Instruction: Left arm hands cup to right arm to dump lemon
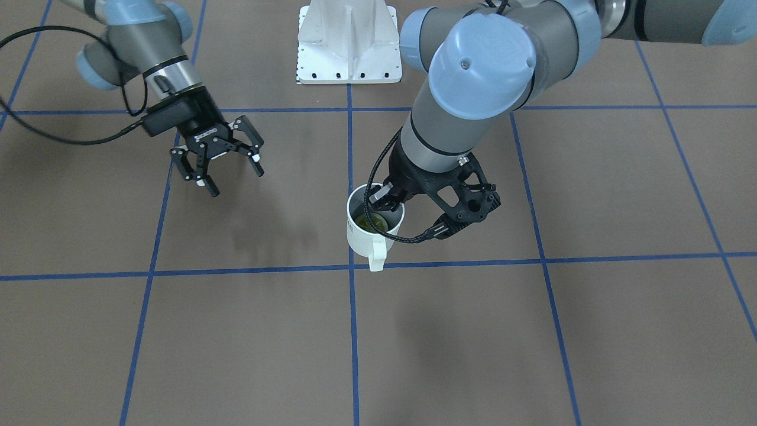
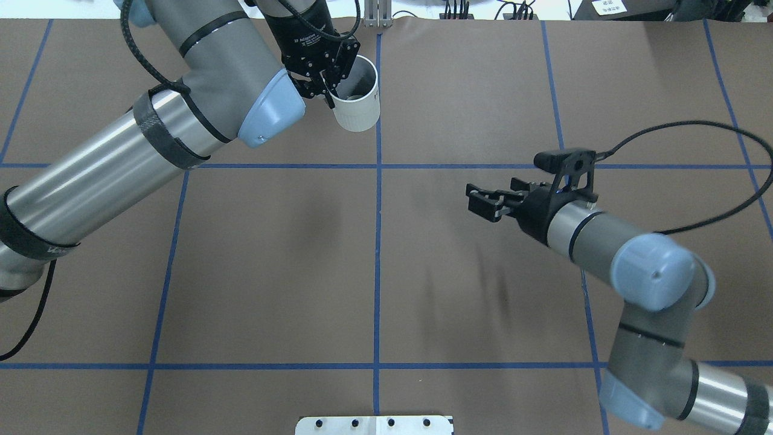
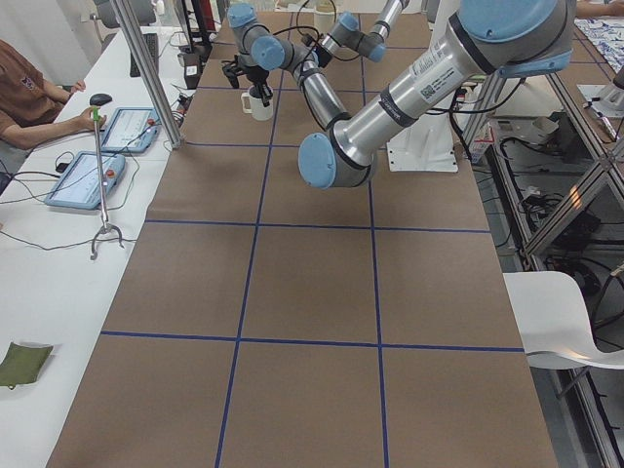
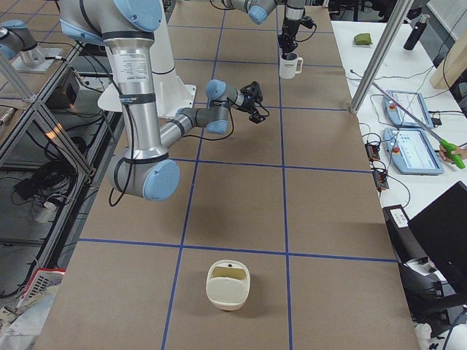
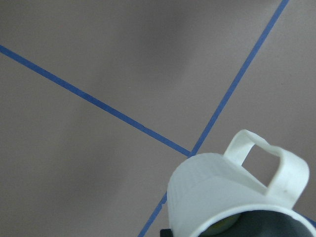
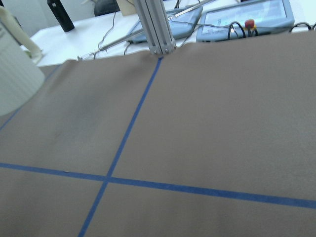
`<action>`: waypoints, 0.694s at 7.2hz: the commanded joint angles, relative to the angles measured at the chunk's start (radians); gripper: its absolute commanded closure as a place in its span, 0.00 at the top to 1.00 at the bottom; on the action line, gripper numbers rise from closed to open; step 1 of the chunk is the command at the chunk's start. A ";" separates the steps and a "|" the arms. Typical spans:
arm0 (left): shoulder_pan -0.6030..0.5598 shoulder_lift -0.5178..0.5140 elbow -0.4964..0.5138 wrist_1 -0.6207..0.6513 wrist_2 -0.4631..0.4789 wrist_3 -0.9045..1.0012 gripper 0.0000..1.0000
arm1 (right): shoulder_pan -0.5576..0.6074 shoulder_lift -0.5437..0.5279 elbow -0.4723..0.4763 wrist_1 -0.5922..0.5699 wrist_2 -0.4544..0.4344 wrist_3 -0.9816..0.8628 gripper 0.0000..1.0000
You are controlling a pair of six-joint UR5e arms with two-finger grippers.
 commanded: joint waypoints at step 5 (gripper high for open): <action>0.105 -0.065 0.015 0.007 0.030 -0.221 0.00 | -0.170 0.285 -0.220 0.003 -0.522 -0.206 0.98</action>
